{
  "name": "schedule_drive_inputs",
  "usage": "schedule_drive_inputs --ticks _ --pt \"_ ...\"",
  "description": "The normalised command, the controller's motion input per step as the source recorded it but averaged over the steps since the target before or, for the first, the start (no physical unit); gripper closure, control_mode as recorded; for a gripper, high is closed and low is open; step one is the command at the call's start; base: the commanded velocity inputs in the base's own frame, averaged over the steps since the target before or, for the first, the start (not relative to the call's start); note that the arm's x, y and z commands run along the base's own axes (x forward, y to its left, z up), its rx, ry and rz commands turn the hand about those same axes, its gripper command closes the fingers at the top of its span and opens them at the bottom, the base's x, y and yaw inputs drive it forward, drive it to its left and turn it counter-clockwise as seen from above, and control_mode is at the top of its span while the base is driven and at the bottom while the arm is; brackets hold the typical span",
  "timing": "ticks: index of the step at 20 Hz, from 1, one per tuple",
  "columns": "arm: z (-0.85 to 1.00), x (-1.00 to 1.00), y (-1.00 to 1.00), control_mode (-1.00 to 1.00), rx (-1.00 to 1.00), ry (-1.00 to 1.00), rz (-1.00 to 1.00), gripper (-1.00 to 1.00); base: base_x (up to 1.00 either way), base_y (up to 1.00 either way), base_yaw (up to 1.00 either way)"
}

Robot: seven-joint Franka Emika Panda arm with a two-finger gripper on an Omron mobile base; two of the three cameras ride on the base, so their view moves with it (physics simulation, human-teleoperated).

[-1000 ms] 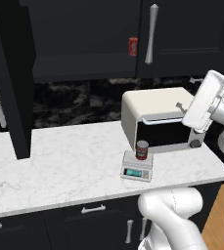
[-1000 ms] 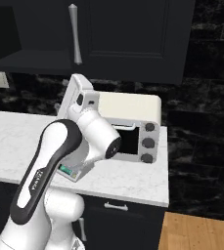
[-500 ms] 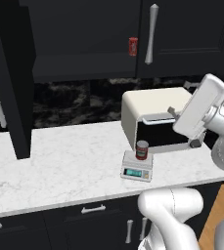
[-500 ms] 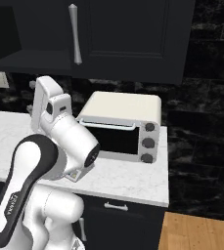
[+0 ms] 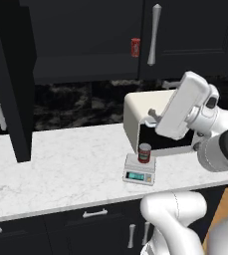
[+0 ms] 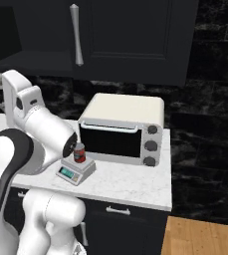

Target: Pick the canned food and place it on the digital scale for weighing, and close the cabinet.

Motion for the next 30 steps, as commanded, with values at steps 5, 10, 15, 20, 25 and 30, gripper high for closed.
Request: schedule_drive_inputs --ticks 5,10,15,20,25,30 --pt "-0.11 -0.28 0.98 -1.0 0.11 -0.05 -0.04 -1.0 0.0 0.0 0.0" --pt "-0.14 -0.36 1.0 -1.0 0.12 -0.09 -0.04 -1.0 0.0 0.0 0.0" --pt "-0.09 -0.75 0.94 -1.0 0.11 -0.15 -0.06 -1.0 0.0 0.0 0.0" --pt "0.0 -1.0 0.7 -1.0 0.13 -0.14 -0.13 -1.0 0.0 0.0 0.0" --pt "-0.05 -1.0 0.46 -1.0 0.17 -0.06 -0.15 -1.0 0.0 0.0 0.0" --pt "-0.07 -1.0 0.33 -1.0 0.09 0.0 -0.14 -1.0 0.0 0.0 0.0"
